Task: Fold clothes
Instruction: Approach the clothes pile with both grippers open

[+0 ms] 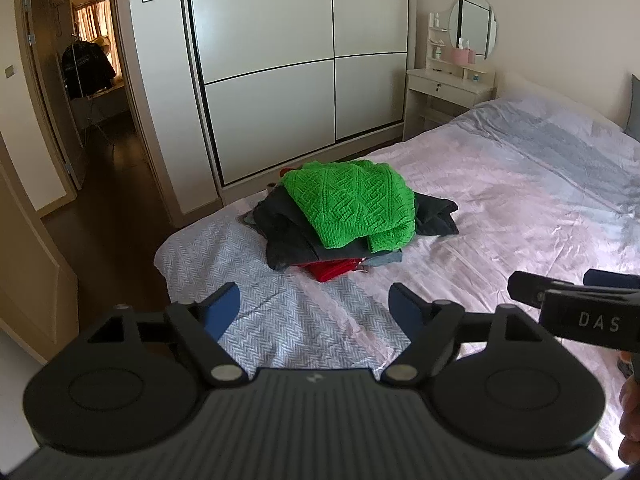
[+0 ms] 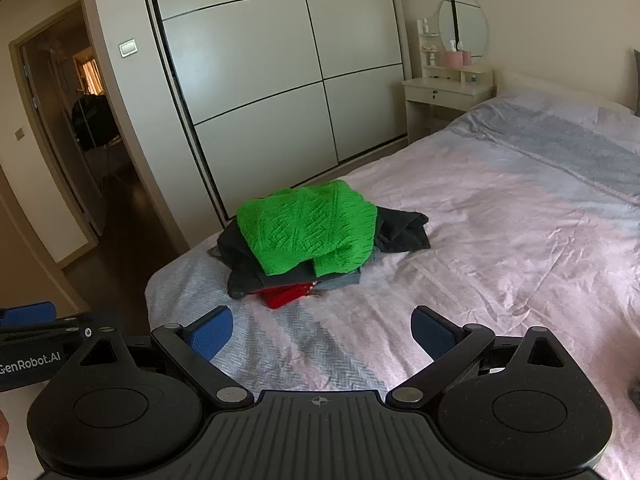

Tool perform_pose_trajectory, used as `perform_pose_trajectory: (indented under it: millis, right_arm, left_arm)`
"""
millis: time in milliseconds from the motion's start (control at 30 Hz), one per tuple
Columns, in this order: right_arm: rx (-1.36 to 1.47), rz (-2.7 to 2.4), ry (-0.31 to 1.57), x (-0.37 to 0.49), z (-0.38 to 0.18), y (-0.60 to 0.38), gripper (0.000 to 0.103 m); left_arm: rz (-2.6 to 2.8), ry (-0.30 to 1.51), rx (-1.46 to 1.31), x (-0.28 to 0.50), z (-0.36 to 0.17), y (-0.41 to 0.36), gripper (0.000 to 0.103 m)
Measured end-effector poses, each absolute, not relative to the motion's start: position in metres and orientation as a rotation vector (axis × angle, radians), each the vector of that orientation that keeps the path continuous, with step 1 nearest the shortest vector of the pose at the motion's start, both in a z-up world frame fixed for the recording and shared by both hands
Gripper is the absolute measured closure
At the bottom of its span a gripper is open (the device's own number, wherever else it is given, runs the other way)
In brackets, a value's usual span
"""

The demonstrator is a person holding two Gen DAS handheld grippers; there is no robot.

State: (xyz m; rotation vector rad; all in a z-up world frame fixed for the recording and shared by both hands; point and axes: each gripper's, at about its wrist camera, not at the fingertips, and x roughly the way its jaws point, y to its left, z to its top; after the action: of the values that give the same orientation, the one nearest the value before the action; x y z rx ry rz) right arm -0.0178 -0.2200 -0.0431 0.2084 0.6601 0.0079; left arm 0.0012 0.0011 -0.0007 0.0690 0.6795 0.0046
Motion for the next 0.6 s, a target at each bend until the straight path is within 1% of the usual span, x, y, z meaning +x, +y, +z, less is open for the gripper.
perform_pose_trajectory:
  millis: [333, 600]
  right_arm:
    - [0.220, 0.000, 0.662, -0.005, -0.053, -0.216, 0.005]
    - [0.238, -0.008, 0.675, 0.011, -0.062, -0.215, 0.005]
  left_arm:
    - [0.008, 0.693, 0.066, 0.014, 0.001, 0.010, 0.024]
    - [0.003, 0.735, 0.059, 0.049, -0.012, 0.018, 0.024]
